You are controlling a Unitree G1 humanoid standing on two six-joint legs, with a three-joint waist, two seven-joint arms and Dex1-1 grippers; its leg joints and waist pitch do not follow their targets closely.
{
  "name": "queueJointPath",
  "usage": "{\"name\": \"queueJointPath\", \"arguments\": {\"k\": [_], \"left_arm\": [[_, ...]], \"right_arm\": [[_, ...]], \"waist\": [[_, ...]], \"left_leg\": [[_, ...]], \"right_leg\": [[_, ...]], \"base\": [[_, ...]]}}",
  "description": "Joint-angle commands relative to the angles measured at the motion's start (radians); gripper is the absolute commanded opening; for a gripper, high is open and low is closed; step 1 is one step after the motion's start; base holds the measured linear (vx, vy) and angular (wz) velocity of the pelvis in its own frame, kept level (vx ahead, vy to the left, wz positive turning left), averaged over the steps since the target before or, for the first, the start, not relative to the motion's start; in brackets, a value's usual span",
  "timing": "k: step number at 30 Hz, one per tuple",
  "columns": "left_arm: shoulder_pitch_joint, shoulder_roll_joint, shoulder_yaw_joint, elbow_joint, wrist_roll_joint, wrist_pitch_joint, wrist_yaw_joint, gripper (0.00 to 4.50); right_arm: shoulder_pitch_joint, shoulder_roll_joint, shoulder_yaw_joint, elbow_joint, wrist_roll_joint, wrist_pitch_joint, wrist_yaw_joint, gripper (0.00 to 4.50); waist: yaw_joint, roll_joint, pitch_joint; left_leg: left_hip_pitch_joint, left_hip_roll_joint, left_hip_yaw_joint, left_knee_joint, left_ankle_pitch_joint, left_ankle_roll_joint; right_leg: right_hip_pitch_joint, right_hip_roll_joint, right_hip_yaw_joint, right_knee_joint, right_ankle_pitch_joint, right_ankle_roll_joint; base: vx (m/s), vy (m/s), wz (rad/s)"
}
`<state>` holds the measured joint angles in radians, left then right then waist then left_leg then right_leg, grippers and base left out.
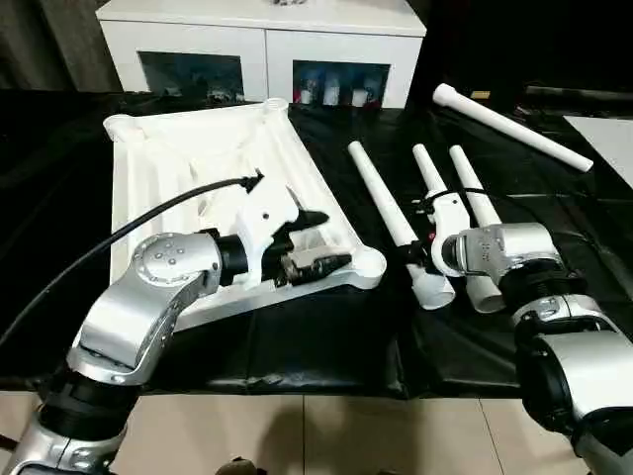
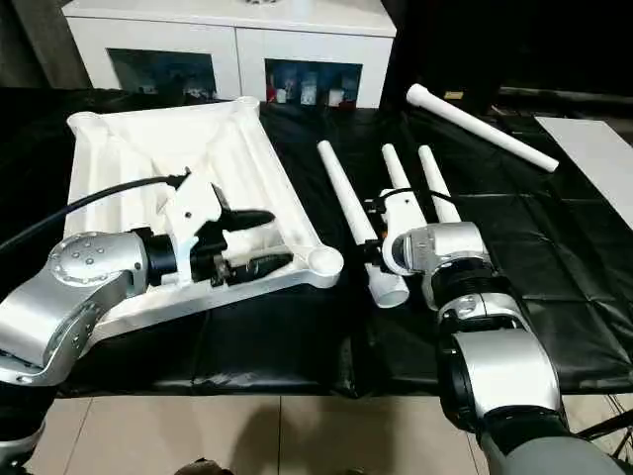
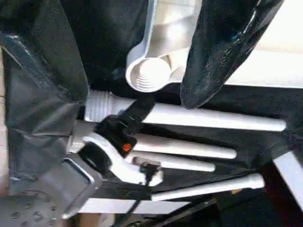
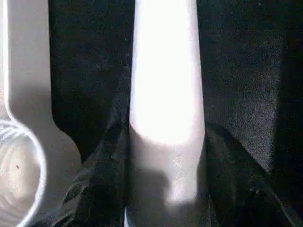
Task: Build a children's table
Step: Pick table leg
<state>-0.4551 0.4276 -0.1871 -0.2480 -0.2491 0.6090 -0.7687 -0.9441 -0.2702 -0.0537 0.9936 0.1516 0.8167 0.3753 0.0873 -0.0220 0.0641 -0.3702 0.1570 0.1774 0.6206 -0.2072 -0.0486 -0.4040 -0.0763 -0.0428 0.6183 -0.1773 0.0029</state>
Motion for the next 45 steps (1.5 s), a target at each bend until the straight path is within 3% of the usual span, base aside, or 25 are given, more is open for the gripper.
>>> {"name": "queueJointPath", "arguments": {"k": [1,4,5,6,7,9,10,11,12,13,14,16,19,20,21,22,29,33,45], "left_arm": [[-0.034,-0.012,0.029,0.024,0.015,-0.001,0.039,3.78],[-0.099,-0.079,0.109,0.097,0.001,0.029,0.152,3.93],[-0.138,-0.14,0.181,0.128,-0.04,0.076,0.232,4.08],[-0.138,-0.14,0.181,0.128,-0.04,0.076,0.232,4.22],[-0.159,-0.18,0.223,0.138,-0.076,0.107,0.274,4.29],[-0.159,-0.18,0.223,0.138,-0.076,0.107,0.274,4.37],[-0.187,-0.239,0.284,0.145,-0.142,0.169,0.328,4.44],[-0.187,-0.239,0.284,0.145,-0.142,0.169,0.328,4.48],[-0.223,-0.303,0.335,0.165,-0.209,0.227,0.377,4.5],[-0.26,-0.363,0.377,0.193,-0.279,0.268,0.414,4.5],[-0.277,-0.391,0.395,0.207,-0.31,0.286,0.43,4.5],[-0.301,-0.415,0.407,0.228,-0.327,0.295,0.44,4.5],[-0.312,-0.423,0.409,0.236,-0.326,0.293,0.44,4.5],[-0.326,-0.434,0.413,0.243,-0.326,0.293,0.441,4.5],[-0.328,-0.437,0.415,0.245,-0.329,0.294,0.443,4.5],[-0.345,-0.468,0.439,0.262,-0.356,0.298,0.462,4.5],[-0.365,-0.498,0.486,0.299,-0.341,0.277,0.56,4.5],[-0.378,-0.499,0.507,0.302,-0.369,0.292,0.584,4.5],[-0.38,-0.505,0.52,0.306,-0.386,0.31,0.642,3.52]], "right_arm": [[-0.013,-0.007,-0.028,-0.021,0.015,-0.017,-0.012,1.83],[0.005,-0.004,-0.086,-0.133,0.059,-0.097,-0.013,1.83],[0.041,0.003,-0.11,-0.255,0.087,-0.177,0.021,1.83],[0.041,0.003,-0.11,-0.255,0.087,-0.177,0.021,1.83],[0.072,0.007,-0.107,-0.34,0.094,-0.237,0.057,1.83],[0.072,0.007,-0.107,-0.34,0.094,-0.237,0.057,1.83],[0.116,0.014,-0.101,-0.449,0.108,-0.286,0.099,1.83],[0.116,0.014,-0.101,-0.449,0.108,-0.286,0.099,1.83],[0.18,0.021,-0.061,-0.589,0.108,-0.323,0.13,1.83],[0.24,0.032,-0.012,-0.713,0.101,-0.361,0.15,1.83],[0.268,0.037,0.012,-0.77,0.096,-0.377,0.157,1.83],[0.299,0.042,0.052,-0.83,0.083,-0.403,0.162,1.83],[0.311,0.044,0.08,-0.856,0.07,-0.422,0.164,1.83],[0.329,0.044,0.119,-0.894,0.051,-0.447,0.172,1.83],[0.331,0.044,0.124,-0.898,0.049,-0.449,0.173,1.83],[0.35,0.055,0.177,-0.944,0.023,-0.475,0.171,1.83],[0.365,0.075,0.198,-0.985,-0.001,-0.476,0.161,1.83],[0.373,0.075,0.215,-0.987,-0.021,-0.473,0.152,1.83],[0.369,0.089,0.221,-0.969,-0.055,-0.487,0.095,1.83]], "waist": [[0.0,-0.003,-0.076],[0.005,-0.003,-0.078],[0.004,-0.008,-0.08],[0.009,-0.013,-0.077],[0.008,-0.013,-0.079],[0.009,-0.017,-0.077],[0.008,-0.022,-0.076],[0.012,-0.019,-0.075],[0.012,-0.013,-0.075],[0.017,-0.015,-0.073],[0.023,-0.01,-0.075],[0.021,-0.017,-0.076],[0.018,-0.016,-0.07],[0.018,-0.016,-0.07],[0.018,-0.011,-0.069],[0.016,-0.013,-0.07],[0.014,-0.01,-0.075],[0.015,-0.015,-0.075],[0.014,-0.011,-0.073]], "left_leg": [[0.012,0.06,-0.013,-0.078,-0.069,-0.007],[0.016,0.059,-0.011,-0.075,-0.071,-0.007],[0.008,0.059,-0.014,-0.075,-0.054,0.004],[0.008,0.06,-0.011,-0.074,-0.058,0.009],[0.009,0.06,-0.013,-0.073,-0.054,0.02],[0.005,0.059,-0.014,-0.074,-0.049,0.038],[0.006,0.058,-0.012,-0.073,-0.051,0.046],[0.007,0.058,-0.009,-0.072,-0.053,0.043],[0.008,0.061,-0.011,-0.072,-0.054,0.042],[0.009,0.063,-0.009,-0.07,-0.064,0.038],[0.011,0.064,-0.012,-0.071,-0.067,0.036],[0.006,0.063,-0.017,-0.076,-0.076,0.05],[0.008,0.063,-0.017,-0.079,-0.12,0.035],[0.008,0.062,-0.018,-0.08,-0.122,0.033],[0.009,0.062,-0.017,-0.08,-0.126,0.026],[0.007,0.062,-0.018,-0.08,-0.122,0.022],[0.008,0.064,-0.02,-0.076,-0.089,0.041],[0.005,0.063,-0.02,-0.075,-0.054,0.062],[0.006,0.063,-0.021,-0.078,-0.092,0.038]], "right_leg": [[0.052,-0.068,0.041,-0.044,-0.063,-0.283],[0.051,-0.067,0.043,-0.044,-0.036,-0.282],[0.057,-0.068,0.042,-0.038,-0.008,-0.282],[0.056,-0.071,0.043,-0.041,-0.007,-0.276],[0.057,-0.071,0.041,-0.039,-0.011,-0.281],[0.056,-0.071,0.04,-0.043,-0.033,-0.278],[0.053,-0.071,0.04,-0.046,-0.059,-0.277],[0.054,-0.071,0.042,-0.046,-0.058,-0.276],[0.051,-0.07,0.042,-0.046,-0.051,-0.286],[0.05,-0.068,0.043,-0.048,-0.041,-0.286],[0.051,-0.07,0.041,-0.049,-0.034,-0.285],[0.053,-0.069,0.037,-0.052,-0.064,-0.276],[0.049,-0.069,0.04,-0.063,-0.147,-0.248],[0.048,-0.068,0.04,-0.064,-0.155,-0.241],[0.046,-0.066,0.04,-0.067,-0.162,-0.227],[0.048,-0.066,0.04,-0.065,-0.153,-0.221],[0.048,-0.065,0.039,-0.057,-0.062,-0.243],[0.052,-0.067,0.038,-0.053,-0.025,-0.255],[0.051,-0.067,0.038,-0.058,-0.065,-0.234]], "base": [[0.0,0.0,0.0],[0.0,0.0,0.0],[0.0,0.0,0.0],[0.0,0.0,0.0],[0.0,0.0,0.0],[0.0,0.0,0.0],[0.0,0.0,0.0],[0.0,0.0,0.0],[0.0,0.0,0.0],[0.0,0.0,0.0],[0.0,0.0,0.0],[0.0,0.0,0.0],[0.0,0.0,0.0],[0.0,0.0,0.0],[0.0,0.0,0.0],[0.0,0.0,0.0],[0.0,0.0,0.0],[0.0,0.0,0.0],[0.0,0.0,0.0]]}}
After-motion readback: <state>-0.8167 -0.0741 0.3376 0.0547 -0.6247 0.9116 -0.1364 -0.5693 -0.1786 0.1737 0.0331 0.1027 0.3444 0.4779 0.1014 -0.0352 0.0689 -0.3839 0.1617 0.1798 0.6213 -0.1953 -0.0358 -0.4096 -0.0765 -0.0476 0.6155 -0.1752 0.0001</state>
